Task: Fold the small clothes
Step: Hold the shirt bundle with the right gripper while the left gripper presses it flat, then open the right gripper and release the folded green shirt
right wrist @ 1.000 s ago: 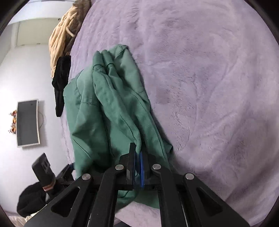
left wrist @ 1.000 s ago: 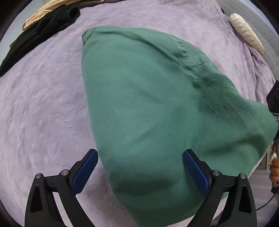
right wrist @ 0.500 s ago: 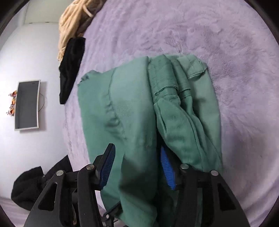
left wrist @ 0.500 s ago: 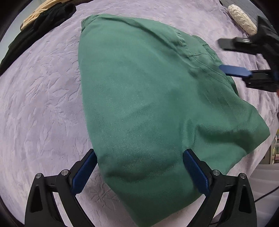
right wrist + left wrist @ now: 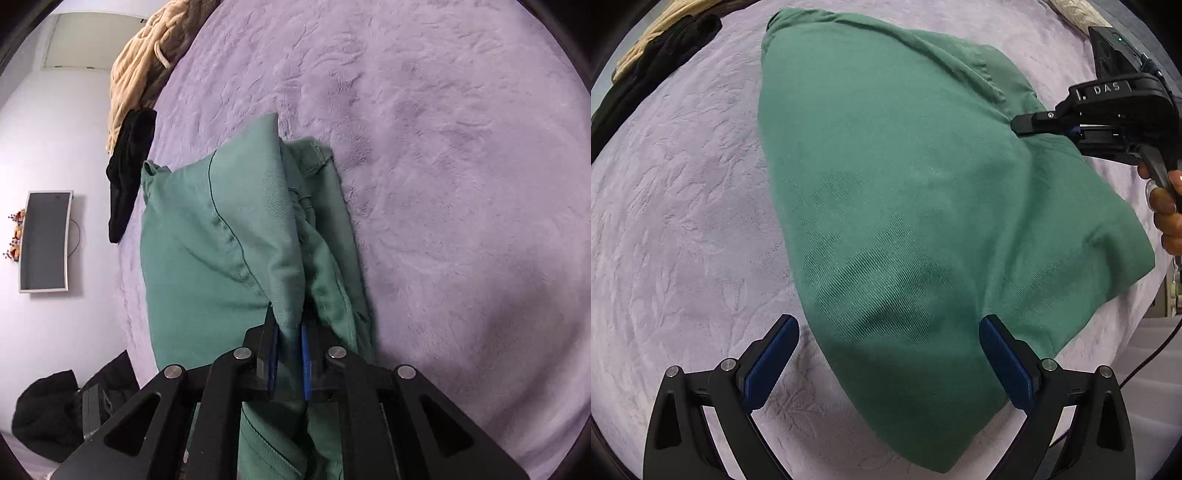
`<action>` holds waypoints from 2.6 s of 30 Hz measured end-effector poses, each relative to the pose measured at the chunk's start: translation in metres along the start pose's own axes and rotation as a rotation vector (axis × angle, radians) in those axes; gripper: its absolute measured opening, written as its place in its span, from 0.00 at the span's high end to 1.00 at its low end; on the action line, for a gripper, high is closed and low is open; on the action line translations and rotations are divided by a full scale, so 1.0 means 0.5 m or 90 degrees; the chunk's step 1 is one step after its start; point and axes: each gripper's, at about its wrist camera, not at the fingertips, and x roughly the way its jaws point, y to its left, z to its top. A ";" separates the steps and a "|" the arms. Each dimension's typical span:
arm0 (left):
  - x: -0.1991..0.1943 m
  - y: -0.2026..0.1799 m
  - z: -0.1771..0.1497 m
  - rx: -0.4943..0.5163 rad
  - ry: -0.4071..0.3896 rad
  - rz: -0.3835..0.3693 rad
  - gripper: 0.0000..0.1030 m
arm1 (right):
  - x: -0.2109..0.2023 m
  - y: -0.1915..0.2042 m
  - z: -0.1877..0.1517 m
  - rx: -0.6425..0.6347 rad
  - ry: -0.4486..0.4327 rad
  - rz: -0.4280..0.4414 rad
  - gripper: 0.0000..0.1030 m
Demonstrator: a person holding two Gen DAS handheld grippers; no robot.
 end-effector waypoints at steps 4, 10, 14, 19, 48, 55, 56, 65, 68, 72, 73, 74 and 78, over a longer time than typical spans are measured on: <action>-0.041 0.027 -0.004 -0.004 -0.011 -0.009 0.04 | -0.078 0.038 -0.047 -0.058 -0.012 -0.029 0.49; -0.104 0.109 0.023 -0.078 -0.062 -0.003 0.04 | -0.088 0.060 -0.143 -0.102 0.072 -0.045 0.92; -0.077 0.141 0.023 -0.114 -0.047 -0.003 0.04 | -0.073 -0.028 -0.176 -0.054 0.066 -0.101 0.96; -0.022 0.100 -0.021 -0.077 -0.010 0.011 0.04 | -0.071 -0.141 -0.215 0.024 0.063 -0.142 1.00; -0.064 0.060 -0.019 -0.072 0.023 0.051 0.04 | -0.190 -0.013 -0.209 -0.064 0.026 -0.109 0.93; -0.100 0.091 0.040 -0.116 -0.007 0.075 0.04 | -0.163 0.034 -0.139 -0.078 0.018 -0.102 0.53; -0.101 0.092 0.047 -0.115 -0.008 0.081 0.04 | -0.157 0.038 -0.128 -0.083 0.020 -0.100 0.52; -0.087 0.109 0.074 -0.165 -0.010 0.082 0.01 | -0.109 0.038 -0.131 -0.078 0.030 -0.102 0.28; -0.077 0.109 0.080 -0.176 -0.006 0.085 0.01 | -0.113 0.032 -0.123 -0.075 0.024 -0.099 0.23; -0.068 0.108 0.091 -0.175 -0.003 0.107 0.01 | -0.110 0.033 -0.108 -0.083 0.022 -0.104 0.22; -0.066 0.107 0.095 -0.169 -0.002 0.112 0.01 | -0.108 0.034 -0.104 -0.085 0.024 -0.105 0.21; -0.065 0.107 0.098 -0.167 -0.002 0.114 0.01 | -0.105 0.034 -0.100 -0.088 0.027 -0.105 0.21; -0.056 0.117 0.112 -0.181 -0.001 0.112 0.01 | -0.092 0.030 -0.084 -0.089 0.041 -0.102 0.21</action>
